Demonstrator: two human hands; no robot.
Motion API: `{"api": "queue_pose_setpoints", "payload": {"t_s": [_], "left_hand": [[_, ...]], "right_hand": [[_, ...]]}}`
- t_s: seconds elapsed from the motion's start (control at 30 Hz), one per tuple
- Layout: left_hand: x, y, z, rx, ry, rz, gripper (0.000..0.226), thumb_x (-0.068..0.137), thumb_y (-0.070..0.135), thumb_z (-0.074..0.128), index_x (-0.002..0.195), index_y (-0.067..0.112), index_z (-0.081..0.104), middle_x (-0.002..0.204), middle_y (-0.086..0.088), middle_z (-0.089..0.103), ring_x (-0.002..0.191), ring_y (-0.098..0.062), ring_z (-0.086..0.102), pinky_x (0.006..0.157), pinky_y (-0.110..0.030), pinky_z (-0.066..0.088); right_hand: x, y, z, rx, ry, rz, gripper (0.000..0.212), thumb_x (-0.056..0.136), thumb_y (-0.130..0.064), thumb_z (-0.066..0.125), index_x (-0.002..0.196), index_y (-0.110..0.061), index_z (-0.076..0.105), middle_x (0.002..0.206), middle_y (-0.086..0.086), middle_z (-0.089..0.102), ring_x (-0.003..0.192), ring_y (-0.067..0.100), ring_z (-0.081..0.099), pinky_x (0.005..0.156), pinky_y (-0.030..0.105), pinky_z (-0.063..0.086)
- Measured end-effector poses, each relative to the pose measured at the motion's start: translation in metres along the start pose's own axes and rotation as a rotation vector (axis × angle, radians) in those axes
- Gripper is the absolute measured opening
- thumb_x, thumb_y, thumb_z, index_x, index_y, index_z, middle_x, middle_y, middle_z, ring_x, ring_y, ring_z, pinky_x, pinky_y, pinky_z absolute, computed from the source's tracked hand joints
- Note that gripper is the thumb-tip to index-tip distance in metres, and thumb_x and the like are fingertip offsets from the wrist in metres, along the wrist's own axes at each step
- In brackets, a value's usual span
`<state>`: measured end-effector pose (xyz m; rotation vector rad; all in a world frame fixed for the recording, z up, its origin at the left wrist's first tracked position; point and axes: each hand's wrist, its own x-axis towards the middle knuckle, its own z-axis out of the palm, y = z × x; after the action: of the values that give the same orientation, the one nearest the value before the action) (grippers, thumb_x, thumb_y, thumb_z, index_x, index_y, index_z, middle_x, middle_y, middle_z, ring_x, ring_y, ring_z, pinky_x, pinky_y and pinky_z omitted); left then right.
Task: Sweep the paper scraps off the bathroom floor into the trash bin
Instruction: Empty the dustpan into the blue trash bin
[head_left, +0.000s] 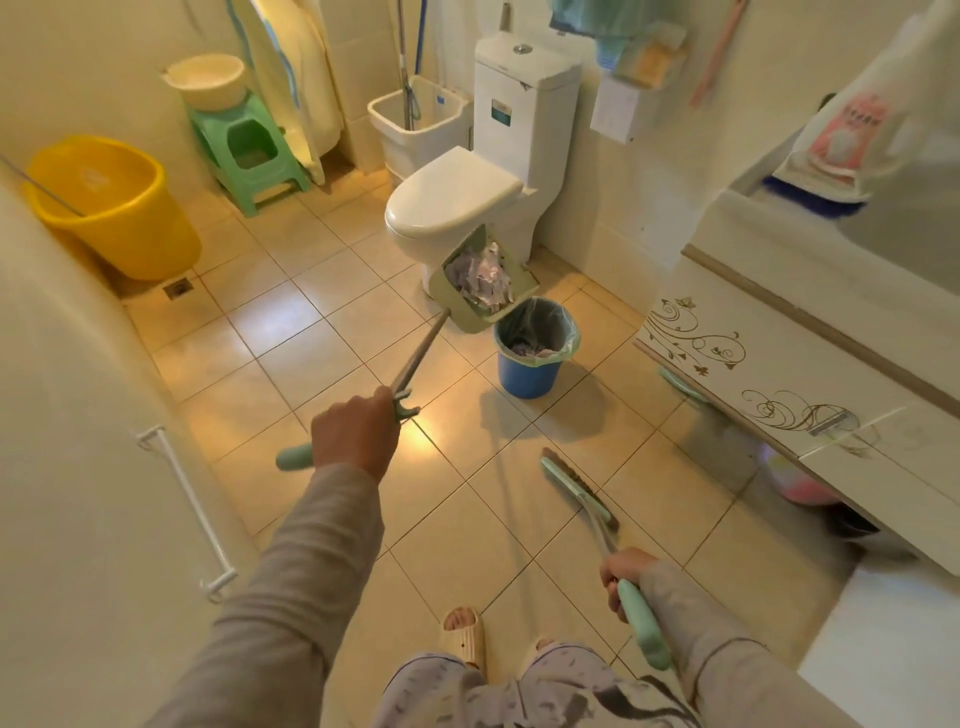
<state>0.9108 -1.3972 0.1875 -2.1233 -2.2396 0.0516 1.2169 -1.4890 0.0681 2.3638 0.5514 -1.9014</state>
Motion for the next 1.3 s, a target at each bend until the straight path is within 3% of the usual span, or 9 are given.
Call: {"api": "queue_pose_setpoints", "payload": {"t_s": [0.13, 0.3, 0.5, 0.6, 0.7, 0.8, 1.03, 1.17, 1.3], "left_hand": [[0.037, 0.019, -0.014, 0.279, -0.010, 0.203, 0.018, 0.098, 0.021, 0.047, 0.109, 0.012, 0.058, 0.082, -0.001, 0.070, 0.074, -0.022, 0.070, 0.063, -0.031, 0.052], [0.059, 0.043, -0.016, 0.565, 0.002, 0.420, 0.019, 0.098, 0.015, 0.050, 0.113, 0.004, 0.055, 0.091, -0.003, 0.070, 0.085, -0.022, 0.072, 0.067, -0.030, 0.056], [0.059, 0.063, -0.003, 0.773, 0.035, 0.651, 0.041, 0.098, 0.014, 0.048, 0.135, -0.002, 0.041, 0.105, -0.005, 0.066, 0.094, -0.021, 0.070, 0.070, -0.026, 0.054], [0.054, 0.065, 0.006, 0.765, 0.005, 0.646, 0.046, 0.099, 0.013, 0.046, 0.139, -0.005, 0.033, 0.106, -0.006, 0.068, 0.096, -0.024, 0.069, 0.073, -0.028, 0.054], [0.053, 0.063, 0.012, 0.841, 0.032, 0.781, 0.047, 0.098, 0.011, 0.048, 0.139, -0.005, 0.032, 0.110, -0.007, 0.067, 0.092, -0.023, 0.070, 0.073, -0.030, 0.055], [0.054, 0.065, 0.010, 0.972, 0.045, 0.914, 0.051, 0.093, 0.006, 0.059, 0.137, -0.002, 0.035, 0.118, -0.008, 0.062, 0.089, -0.020, 0.071, 0.073, -0.029, 0.058], [0.069, 0.069, -0.008, 1.036, 0.008, 0.893, 0.052, 0.095, 0.011, 0.056, 0.140, -0.002, 0.032, 0.120, -0.009, 0.061, 0.095, -0.022, 0.070, 0.077, -0.029, 0.057], [0.083, 0.063, -0.017, 0.884, -0.012, 0.685, 0.043, 0.100, 0.018, 0.045, 0.137, -0.002, 0.036, 0.103, -0.003, 0.069, 0.093, -0.020, 0.070, 0.064, -0.025, 0.048], [0.091, 0.058, -0.023, 0.914, 0.031, 0.774, 0.049, 0.099, 0.019, 0.046, 0.140, -0.005, 0.032, 0.111, -0.008, 0.067, 0.096, -0.021, 0.069, 0.077, -0.027, 0.055]], "right_hand": [[0.000, 0.006, -0.008, 0.011, -0.002, 0.007, 0.031, 0.085, 0.000, 0.042, 0.115, 0.003, 0.050, 0.052, 0.005, 0.045, 0.044, 0.015, 0.041, 0.041, 0.025, 0.039], [-0.003, 0.020, -0.013, 0.045, -0.018, 0.055, 0.014, 0.085, 0.004, 0.036, 0.083, 0.003, 0.050, 0.044, 0.005, 0.038, 0.033, 0.013, 0.035, 0.036, 0.019, 0.036], [-0.002, 0.027, -0.003, 0.030, 0.009, 0.018, 0.037, 0.086, 0.004, 0.033, 0.120, 0.007, 0.048, 0.051, 0.006, 0.039, 0.038, 0.013, 0.035, 0.035, 0.019, 0.036], [-0.001, 0.025, -0.007, 0.043, 0.004, 0.018, 0.028, 0.086, 0.004, 0.033, 0.109, 0.004, 0.049, 0.052, 0.006, 0.038, 0.038, 0.012, 0.034, 0.035, 0.018, 0.035], [-0.001, 0.027, -0.017, 0.050, -0.015, 0.042, 0.015, 0.085, 0.003, 0.034, 0.082, -0.001, 0.048, 0.049, 0.005, 0.036, 0.037, 0.013, 0.034, 0.037, 0.019, 0.034], [0.000, 0.028, -0.025, 0.046, -0.023, 0.049, 0.013, 0.085, 0.003, 0.035, 0.081, -0.001, 0.047, 0.047, 0.005, 0.037, 0.035, 0.013, 0.035, 0.037, 0.019, 0.035], [0.003, 0.025, -0.025, 0.036, -0.025, 0.062, 0.020, 0.084, 0.003, 0.035, 0.066, -0.006, 0.041, 0.038, 0.003, 0.036, 0.031, 0.013, 0.034, 0.037, 0.017, 0.034], [0.002, 0.025, -0.022, 0.013, -0.019, 0.071, 0.022, 0.084, 0.004, 0.034, 0.065, -0.007, 0.039, 0.039, 0.004, 0.035, 0.031, 0.013, 0.034, 0.037, 0.017, 0.035], [0.001, 0.026, -0.022, -0.013, -0.009, 0.073, 0.020, 0.084, 0.004, 0.034, 0.069, -0.007, 0.040, 0.041, 0.004, 0.036, 0.031, 0.013, 0.035, 0.038, 0.018, 0.035]]}}
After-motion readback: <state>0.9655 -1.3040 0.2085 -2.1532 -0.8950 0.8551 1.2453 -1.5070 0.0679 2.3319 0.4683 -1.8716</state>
